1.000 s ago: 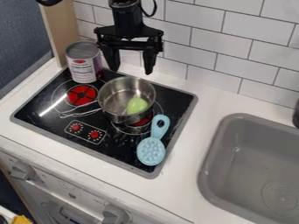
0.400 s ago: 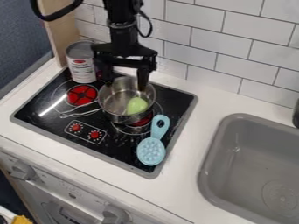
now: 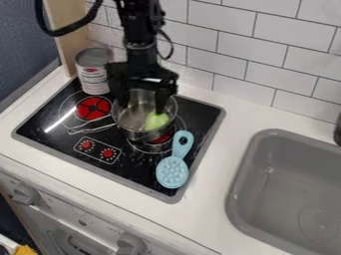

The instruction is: Moved the green apple from the sufuria and place it on the top of the lid

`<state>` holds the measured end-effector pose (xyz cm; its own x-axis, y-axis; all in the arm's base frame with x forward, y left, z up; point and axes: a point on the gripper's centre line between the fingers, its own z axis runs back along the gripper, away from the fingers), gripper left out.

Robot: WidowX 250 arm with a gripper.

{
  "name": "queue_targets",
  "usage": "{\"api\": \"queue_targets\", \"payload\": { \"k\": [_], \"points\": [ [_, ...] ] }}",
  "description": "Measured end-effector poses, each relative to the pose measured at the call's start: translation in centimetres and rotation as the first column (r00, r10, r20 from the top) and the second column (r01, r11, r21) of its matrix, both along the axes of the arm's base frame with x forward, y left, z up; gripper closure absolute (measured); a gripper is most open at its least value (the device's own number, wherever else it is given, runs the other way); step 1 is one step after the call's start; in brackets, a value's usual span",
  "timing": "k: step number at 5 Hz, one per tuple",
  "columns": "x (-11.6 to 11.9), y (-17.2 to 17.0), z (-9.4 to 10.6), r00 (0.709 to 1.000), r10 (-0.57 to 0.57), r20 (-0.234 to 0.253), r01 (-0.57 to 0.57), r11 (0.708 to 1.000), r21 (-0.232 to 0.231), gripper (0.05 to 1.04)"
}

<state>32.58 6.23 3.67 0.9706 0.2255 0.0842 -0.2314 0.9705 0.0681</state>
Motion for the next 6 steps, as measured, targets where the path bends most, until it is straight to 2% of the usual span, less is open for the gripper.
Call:
{"api": "queue_targets", "payload": {
  "k": [2,3,4,5,6],
  "points": [
    [-0.6,-1.0,-1.3,0.999,-0.036,-0.032,0.036,0.999,-0.010,0.083],
    [-0.6,-1.0,-1.2,0.999,-0.020,-0.040,0.020,1.000,-0.003,0.083],
    [-0.6,-1.0,-2.6,0.998,-0.020,-0.058,0.019,1.000,-0.009,0.136],
    [-0.6,-1.1,-2.6,0.998,-0.002,-0.055,0.001,1.000,-0.010,0.348],
    [-0.5,-1.0,-2.5,0.998,0.017,-0.053,-0.017,1.000,-0.006,0.350]
  ]
}}
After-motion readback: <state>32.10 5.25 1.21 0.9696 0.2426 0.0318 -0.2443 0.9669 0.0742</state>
